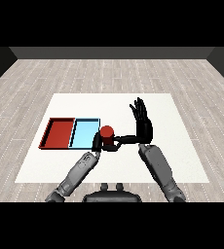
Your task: Pick the red can and put it in the red box
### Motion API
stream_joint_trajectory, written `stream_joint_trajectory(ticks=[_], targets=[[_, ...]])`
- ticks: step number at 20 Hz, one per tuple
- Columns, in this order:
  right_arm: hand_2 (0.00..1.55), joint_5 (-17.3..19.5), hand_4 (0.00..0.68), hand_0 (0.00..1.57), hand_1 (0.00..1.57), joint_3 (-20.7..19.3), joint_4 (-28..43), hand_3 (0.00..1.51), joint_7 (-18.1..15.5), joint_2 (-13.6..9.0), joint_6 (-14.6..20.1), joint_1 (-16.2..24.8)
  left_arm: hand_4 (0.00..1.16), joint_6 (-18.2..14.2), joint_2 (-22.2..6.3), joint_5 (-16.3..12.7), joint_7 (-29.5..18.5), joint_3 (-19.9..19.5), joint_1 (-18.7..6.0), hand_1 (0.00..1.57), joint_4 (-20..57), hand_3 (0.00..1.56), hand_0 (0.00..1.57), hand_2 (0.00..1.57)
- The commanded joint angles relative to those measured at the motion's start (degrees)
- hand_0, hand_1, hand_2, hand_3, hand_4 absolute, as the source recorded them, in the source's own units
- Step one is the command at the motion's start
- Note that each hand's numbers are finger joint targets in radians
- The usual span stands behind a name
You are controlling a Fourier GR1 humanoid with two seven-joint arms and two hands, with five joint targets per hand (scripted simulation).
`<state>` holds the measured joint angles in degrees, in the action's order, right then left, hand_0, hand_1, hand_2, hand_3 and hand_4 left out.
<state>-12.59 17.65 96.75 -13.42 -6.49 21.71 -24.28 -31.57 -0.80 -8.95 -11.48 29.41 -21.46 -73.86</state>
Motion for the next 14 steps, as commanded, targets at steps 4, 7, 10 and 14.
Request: stream_joint_trajectory(ticks=[4, 7, 10, 14], targets=[[0.00, -0.9, 0.000, 0.00, 0.00, -5.6, 11.5, 0.00, 5.2, -2.7, 0.6, 6.9, 1.13, 1.2, -2.1, 2.3, 3.4, -4.9, -1.8, 1.57, -2.3, 1.46, 1.57, 1.57], [0.00, -5.9, 0.000, 0.00, 0.00, -13.1, 4.3, 0.00, 0.2, -5.9, -5.0, 7.7, 1.13, 4.0, -7.4, 1.3, 2.9, -9.1, -3.3, 1.57, -2.7, 1.46, 1.57, 1.57], [0.00, -7.0, 0.000, 0.00, 0.00, -13.3, 4.1, 0.00, -2.0, -5.4, -7.7, 13.2, 1.11, 3.6, -10.7, 3.8, 3.4, -8.6, 2.5, 1.57, -8.9, 1.46, 1.57, 1.57], [0.00, -5.9, 0.000, 0.00, 0.00, -15.6, -1.5, 0.00, -4.0, -7.7, -9.8, 15.4, 1.12, 2.5, -16.6, 6.5, 12.6, -10.1, 2.3, 1.57, -15.6, 1.44, 1.57, 1.55]])
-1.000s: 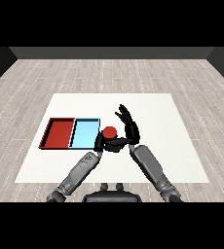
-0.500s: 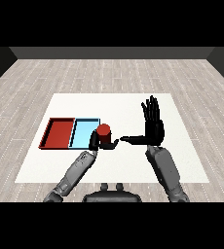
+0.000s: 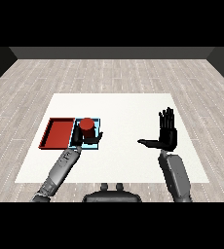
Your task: Pick the red can and put it in the red box
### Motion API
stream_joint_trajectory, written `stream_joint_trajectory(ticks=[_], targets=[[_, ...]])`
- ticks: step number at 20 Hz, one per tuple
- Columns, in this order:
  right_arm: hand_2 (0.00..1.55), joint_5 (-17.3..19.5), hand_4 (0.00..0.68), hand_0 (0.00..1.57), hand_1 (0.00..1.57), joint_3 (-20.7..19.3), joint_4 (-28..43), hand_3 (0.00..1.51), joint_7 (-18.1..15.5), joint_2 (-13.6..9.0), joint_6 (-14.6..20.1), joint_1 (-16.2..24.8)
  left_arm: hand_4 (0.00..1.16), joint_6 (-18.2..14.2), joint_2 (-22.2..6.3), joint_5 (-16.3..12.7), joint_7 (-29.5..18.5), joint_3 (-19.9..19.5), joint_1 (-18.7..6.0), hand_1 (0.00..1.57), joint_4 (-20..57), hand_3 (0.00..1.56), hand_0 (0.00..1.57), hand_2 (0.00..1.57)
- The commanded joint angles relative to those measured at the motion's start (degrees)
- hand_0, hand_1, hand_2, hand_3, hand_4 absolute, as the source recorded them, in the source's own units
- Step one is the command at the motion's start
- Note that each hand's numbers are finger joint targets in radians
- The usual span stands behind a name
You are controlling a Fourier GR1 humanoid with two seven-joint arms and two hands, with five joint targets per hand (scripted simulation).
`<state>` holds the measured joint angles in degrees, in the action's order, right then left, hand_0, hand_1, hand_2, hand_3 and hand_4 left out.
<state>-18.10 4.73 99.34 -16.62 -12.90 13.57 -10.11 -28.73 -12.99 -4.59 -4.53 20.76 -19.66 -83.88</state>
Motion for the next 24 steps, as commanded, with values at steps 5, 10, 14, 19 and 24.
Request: stream_joint_trajectory(ticks=[5, 10, 14, 19, 24], targets=[[0.00, 1.5, 0.000, 0.00, 0.00, -0.7, -8.9, 0.00, -6.7, 0.9, -4.4, 8.0, 1.13, 1.2, -6.6, 3.8, 5.5, -6.0, -1.9, 1.57, -0.1, 1.43, 1.57, 1.56], [0.00, 0.6, 0.000, 0.00, 0.00, -2.5, -9.6, 0.00, -8.8, -0.4, -7.2, 12.7, 1.11, 1.6, -9.1, 8.0, 5.2, -8.9, -6.9, 1.44, 11.2, 1.39, 1.44, 1.46], [0.00, 2.7, 0.000, 0.00, 0.00, -1.7, -14.2, 0.00, -9.3, 1.6, -5.3, 8.3, 1.08, 6.6, -12.2, 5.5, 2.9, -14.2, -10.3, 1.54, 25.8, 1.45, 1.54, 1.52], [0.00, 1.7, 0.000, 0.00, 0.00, -3.1, -12.7, 0.00, -8.6, -0.7, -7.6, 8.4, 1.09, 6.8, -14.7, 5.7, -1.5, -19.1, -11.5, 1.57, 41.2, 1.49, 1.57, 1.57], [0.00, 2.5, 0.000, 0.00, 0.00, -3.4, -16.0, 0.00, -10.6, 0.5, -7.4, 5.1, 1.04, 6.6, -13.4, 7.3, -5.5, -21.0, -16.6, 1.57, 59.1, 1.50, 1.57, 1.57]])
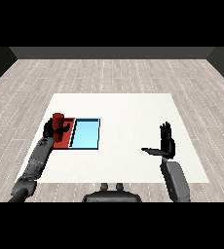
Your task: Pick the red can and put it in the red box
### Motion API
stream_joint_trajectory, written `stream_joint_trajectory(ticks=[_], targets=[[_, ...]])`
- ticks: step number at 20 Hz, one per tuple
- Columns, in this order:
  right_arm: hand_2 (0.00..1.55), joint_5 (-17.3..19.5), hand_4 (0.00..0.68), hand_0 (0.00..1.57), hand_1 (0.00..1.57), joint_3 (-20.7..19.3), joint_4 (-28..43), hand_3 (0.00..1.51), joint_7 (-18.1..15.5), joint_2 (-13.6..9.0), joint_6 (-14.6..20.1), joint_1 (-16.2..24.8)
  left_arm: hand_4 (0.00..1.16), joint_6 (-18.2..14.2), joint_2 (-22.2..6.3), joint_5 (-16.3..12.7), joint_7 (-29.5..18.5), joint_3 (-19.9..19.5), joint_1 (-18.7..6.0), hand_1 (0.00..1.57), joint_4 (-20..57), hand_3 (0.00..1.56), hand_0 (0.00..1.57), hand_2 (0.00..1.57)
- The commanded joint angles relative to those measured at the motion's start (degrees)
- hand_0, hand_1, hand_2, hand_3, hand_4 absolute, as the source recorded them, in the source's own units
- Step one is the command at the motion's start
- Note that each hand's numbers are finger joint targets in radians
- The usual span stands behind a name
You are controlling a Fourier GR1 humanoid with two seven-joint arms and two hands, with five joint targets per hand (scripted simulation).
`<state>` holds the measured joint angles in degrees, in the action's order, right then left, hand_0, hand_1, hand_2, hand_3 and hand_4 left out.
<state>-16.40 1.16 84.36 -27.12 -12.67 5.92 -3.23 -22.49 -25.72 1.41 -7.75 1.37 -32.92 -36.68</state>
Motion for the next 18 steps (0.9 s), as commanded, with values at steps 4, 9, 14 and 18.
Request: stream_joint_trajectory(ticks=[4, 9, 14, 18], targets=[[0.00, 1.8, 0.000, 0.00, 0.00, -0.8, -1.2, 0.00, -4.3, 0.1, 0.1, -0.3, 0.94, -2.8, -1.1, 3.6, -0.4, -1.8, -4.6, 1.01, 20.5, 1.21, 1.01, 1.06], [0.00, 3.3, 0.000, 0.00, 0.00, 1.3, 4.0, 0.00, -2.8, 0.2, 0.8, 1.5, 0.71, -3.6, -1.2, 4.8, 2.5, -2.0, -7.9, 0.85, 28.2, 0.00, 0.85, 0.80], [0.00, 2.2, 0.000, 0.00, 0.00, 1.4, 2.3, 0.00, -5.7, 1.8, -1.0, 2.7, 0.51, 1.9, -0.1, 3.7, -1.5, -3.5, -7.8, 0.71, 30.8, 0.00, 0.71, 0.70], [0.00, 2.2, 0.000, 0.00, 0.00, 1.5, 4.1, 0.00, -6.1, 1.9, -1.2, 2.8, 0.32, 2.7, -0.2, 11.1, 4.7, 3.5, -10.1, 0.00, 34.8, 0.00, 0.00, 0.00]])
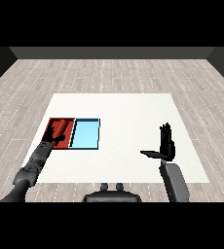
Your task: Pick the red can and put it in the red box
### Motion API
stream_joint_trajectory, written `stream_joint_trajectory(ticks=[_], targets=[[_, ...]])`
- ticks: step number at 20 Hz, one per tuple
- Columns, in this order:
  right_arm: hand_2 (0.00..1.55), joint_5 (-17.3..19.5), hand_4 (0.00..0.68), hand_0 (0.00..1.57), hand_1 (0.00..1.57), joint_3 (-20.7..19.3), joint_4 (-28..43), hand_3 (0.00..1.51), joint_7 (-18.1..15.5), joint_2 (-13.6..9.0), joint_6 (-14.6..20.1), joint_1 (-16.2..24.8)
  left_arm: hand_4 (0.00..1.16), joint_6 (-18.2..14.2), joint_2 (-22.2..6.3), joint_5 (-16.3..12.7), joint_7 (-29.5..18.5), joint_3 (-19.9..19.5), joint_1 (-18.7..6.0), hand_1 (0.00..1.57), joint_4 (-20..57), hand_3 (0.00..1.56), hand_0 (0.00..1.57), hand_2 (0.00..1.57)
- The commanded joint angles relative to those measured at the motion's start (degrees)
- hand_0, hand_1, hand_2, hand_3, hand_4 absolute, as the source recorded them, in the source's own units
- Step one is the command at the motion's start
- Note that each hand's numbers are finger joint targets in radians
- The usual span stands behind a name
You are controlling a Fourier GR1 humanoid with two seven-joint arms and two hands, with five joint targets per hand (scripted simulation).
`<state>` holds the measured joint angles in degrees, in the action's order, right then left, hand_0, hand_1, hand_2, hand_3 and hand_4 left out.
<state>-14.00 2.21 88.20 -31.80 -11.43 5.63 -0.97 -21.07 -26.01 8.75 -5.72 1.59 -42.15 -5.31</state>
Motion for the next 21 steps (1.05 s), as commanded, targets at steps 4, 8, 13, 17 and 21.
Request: stream_joint_trajectory(ticks=[4, 8, 13, 17, 21], targets=[[0.00, 0.5, 0.000, 0.00, 0.00, 0.5, -0.3, 0.00, -0.9, 1.6, 0.4, -0.7, 0.00, 5.2, -1.6, 3.6, 5.9, 2.9, -3.1, 0.00, 4.8, 0.00, 0.00, 0.00], [0.00, 0.2, 0.000, 0.00, 0.00, 0.0, 1.6, 0.00, -1.1, 0.4, -1.3, 1.1, 0.00, 2.3, -1.6, 0.7, 6.5, -0.2, -3.0, 0.00, 3.4, 0.00, 0.00, 0.00], [0.00, -0.9, 0.000, 0.00, 0.00, -0.1, 2.4, 0.00, 0.4, -0.1, -2.2, -0.4, 0.00, -2.4, -0.2, -10.8, -11.4, -11.6, -1.6, 0.00, -7.5, 0.00, 0.00, 0.00], [0.00, -2.2, 0.000, 0.00, 0.00, -0.7, 2.7, 0.00, -0.5, -1.3, -4.7, 1.2, 0.00, 3.1, 3.2, -17.4, -26.3, -17.4, 0.7, 0.00, -16.2, 0.00, 0.00, 0.00], [0.00, -0.8, 0.000, 0.00, 0.00, 0.9, 2.0, 0.00, -1.2, -0.2, -4.4, 1.2, 0.00, 8.9, 6.5, -19.1, -33.4, -16.6, 2.0, 0.00, -25.7, 0.00, 0.00, 0.00]])
